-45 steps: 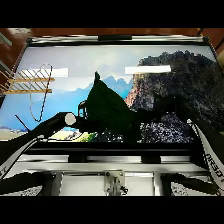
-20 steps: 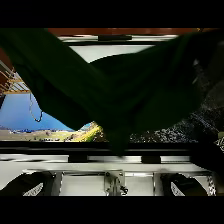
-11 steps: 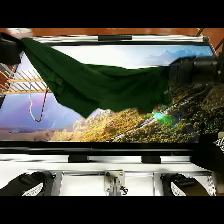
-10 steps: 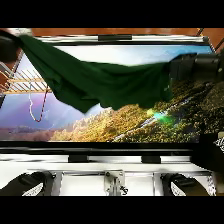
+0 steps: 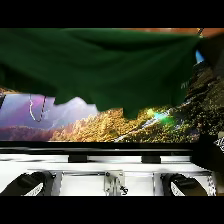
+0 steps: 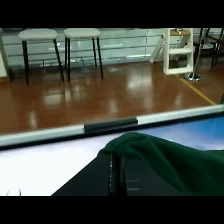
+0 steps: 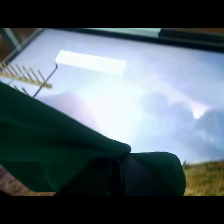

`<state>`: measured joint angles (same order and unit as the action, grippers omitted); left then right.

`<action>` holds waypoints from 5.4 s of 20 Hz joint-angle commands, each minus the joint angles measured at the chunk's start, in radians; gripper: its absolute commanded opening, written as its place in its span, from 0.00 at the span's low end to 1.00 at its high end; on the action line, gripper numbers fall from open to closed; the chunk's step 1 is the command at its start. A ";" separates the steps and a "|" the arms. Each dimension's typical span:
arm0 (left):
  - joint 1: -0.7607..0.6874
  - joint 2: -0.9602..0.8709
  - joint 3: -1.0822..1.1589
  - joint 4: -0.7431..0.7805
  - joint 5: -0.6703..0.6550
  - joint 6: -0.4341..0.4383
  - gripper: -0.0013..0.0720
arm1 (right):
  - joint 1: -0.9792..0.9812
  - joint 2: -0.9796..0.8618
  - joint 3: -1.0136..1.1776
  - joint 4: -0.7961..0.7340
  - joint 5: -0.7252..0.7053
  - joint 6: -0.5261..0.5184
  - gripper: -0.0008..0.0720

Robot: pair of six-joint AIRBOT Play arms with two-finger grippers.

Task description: Fold the shirts.

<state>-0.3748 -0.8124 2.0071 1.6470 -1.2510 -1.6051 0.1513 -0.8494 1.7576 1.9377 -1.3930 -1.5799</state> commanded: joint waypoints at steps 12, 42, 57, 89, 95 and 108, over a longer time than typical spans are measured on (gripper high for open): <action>0.007 -0.276 -0.544 0.063 0.168 -0.074 0.06 | 0.000 -0.163 -0.680 -0.105 0.174 0.258 0.10; 0.527 -0.474 -1.281 -0.685 0.051 0.163 1.00 | -0.491 -0.419 -0.767 0.057 0.019 -0.126 0.71; 0.389 -0.560 -1.313 -0.795 0.204 0.154 0.14 | -0.490 -0.432 -0.768 0.057 0.087 -0.114 0.89; 0.394 -0.021 -0.323 -0.673 0.285 0.294 0.06 | -0.391 0.072 -0.285 0.140 0.472 -0.227 0.09; 0.395 0.085 -0.086 -0.632 0.404 0.291 0.06 | -0.391 0.216 -0.090 0.128 0.666 -0.179 0.09; 0.395 0.163 -0.086 -0.382 0.092 0.195 0.06 | -0.391 0.286 -0.074 0.046 0.687 -0.179 0.10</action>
<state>0.0196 -0.6827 1.9194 1.2495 -1.1114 -1.4254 -0.2394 -0.5953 1.6821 2.0224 -0.7143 -1.7584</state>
